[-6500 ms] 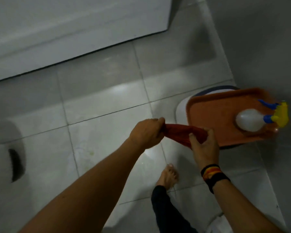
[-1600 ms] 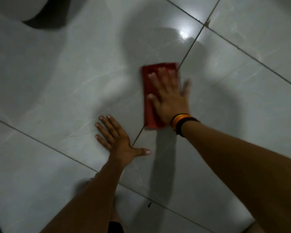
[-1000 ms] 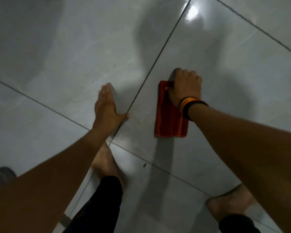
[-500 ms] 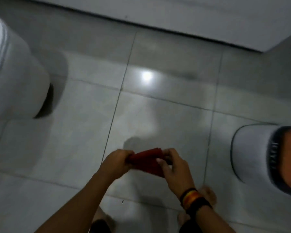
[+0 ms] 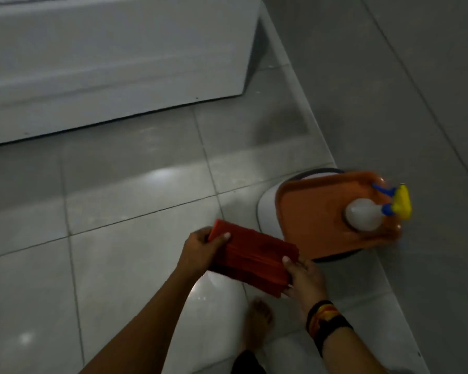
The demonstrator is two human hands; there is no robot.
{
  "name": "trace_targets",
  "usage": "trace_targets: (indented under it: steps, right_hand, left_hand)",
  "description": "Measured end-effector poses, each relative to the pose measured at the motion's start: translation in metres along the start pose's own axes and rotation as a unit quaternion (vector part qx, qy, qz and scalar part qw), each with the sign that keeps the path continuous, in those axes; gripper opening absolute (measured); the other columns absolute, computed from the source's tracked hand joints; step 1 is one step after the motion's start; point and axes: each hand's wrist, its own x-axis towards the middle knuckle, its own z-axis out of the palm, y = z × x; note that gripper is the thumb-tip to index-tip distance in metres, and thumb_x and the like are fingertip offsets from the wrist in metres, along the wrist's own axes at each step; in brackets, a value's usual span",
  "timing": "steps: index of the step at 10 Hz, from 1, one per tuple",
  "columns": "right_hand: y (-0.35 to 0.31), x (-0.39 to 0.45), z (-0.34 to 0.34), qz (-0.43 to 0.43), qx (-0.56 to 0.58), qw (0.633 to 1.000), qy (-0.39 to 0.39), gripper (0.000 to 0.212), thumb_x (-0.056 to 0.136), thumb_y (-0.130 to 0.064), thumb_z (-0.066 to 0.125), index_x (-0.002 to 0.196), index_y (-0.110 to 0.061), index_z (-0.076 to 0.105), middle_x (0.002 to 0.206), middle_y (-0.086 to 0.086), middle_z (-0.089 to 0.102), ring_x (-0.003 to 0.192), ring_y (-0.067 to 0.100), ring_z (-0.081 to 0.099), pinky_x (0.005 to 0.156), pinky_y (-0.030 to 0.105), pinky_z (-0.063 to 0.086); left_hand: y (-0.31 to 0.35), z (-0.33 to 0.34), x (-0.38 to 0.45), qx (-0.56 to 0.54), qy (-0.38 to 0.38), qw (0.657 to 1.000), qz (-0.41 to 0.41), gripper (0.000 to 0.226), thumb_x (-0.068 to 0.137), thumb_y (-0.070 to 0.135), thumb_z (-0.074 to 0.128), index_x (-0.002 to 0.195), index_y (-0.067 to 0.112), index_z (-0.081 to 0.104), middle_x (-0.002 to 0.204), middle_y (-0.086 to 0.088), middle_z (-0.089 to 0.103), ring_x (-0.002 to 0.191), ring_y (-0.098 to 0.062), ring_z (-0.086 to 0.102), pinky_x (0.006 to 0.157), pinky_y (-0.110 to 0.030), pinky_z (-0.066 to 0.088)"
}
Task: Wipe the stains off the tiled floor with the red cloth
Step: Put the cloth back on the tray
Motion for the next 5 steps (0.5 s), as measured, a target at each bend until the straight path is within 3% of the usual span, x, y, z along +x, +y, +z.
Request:
trace_targets:
  steps: [1,2,3,4,5]
  right_hand:
    - [-0.014,0.020,-0.007,-0.006,0.085,0.996,0.022,0.038,0.099,-0.017,0.068,0.136,-0.012,0.060,0.127,0.011,0.068,0.114,0.031,0.067,0.103,0.053,0.054]
    - [-0.020,0.067,-0.050,-0.009,0.169,0.984,0.047,0.041,0.100,-0.017,0.066,0.140,-0.016,0.058,0.133,0.008,0.066,0.119,0.029,0.064,0.098,0.044,0.056]
    - [-0.009,0.079,-0.067,0.000,0.144,0.990,-0.002,0.040,0.101,-0.015,0.064,0.140,-0.019,0.056,0.134,0.008,0.063,0.119,0.028,0.064,0.088,0.038,0.061]
    - [0.022,0.065,-0.077,0.077,0.029,0.996,-0.027,0.048,0.100,-0.015,0.066,0.145,-0.023,0.050,0.141,0.010,0.057,0.120,0.026,0.060,0.096,0.046,0.056]
    - [0.092,0.024,-0.062,0.103,-0.075,0.992,-0.011,0.047,0.098,-0.003,0.065,0.143,-0.009,0.052,0.138,0.014,0.058,0.122,0.032,0.058,0.098,0.049,0.051]
  left_hand:
    - [0.039,0.035,0.035,0.068,0.001,0.995,0.067,0.026,0.095,0.027,0.074,0.114,0.009,0.076,0.101,-0.009,0.078,0.098,-0.030,0.075,0.083,-0.039,0.061]
    - [0.075,0.111,0.071,0.134,-0.049,0.983,0.115,0.035,0.097,0.014,0.067,0.132,0.013,0.067,0.118,-0.010,0.074,0.110,-0.028,0.071,0.086,-0.034,0.057]
    - [0.092,0.141,0.077,0.184,-0.084,0.964,0.175,0.053,0.095,0.007,0.059,0.147,0.018,0.054,0.135,-0.011,0.068,0.122,-0.029,0.065,0.101,-0.040,0.055]
    - [0.096,0.134,0.069,0.290,-0.104,0.917,0.253,0.062,0.096,0.013,0.062,0.155,0.022,0.043,0.151,-0.008,0.056,0.137,-0.026,0.054,0.112,-0.041,0.046]
    - [0.095,0.095,0.049,0.442,-0.028,0.850,0.285,0.072,0.104,0.033,0.056,0.166,0.021,0.021,0.174,-0.008,0.021,0.160,-0.026,0.021,0.129,-0.048,0.023]
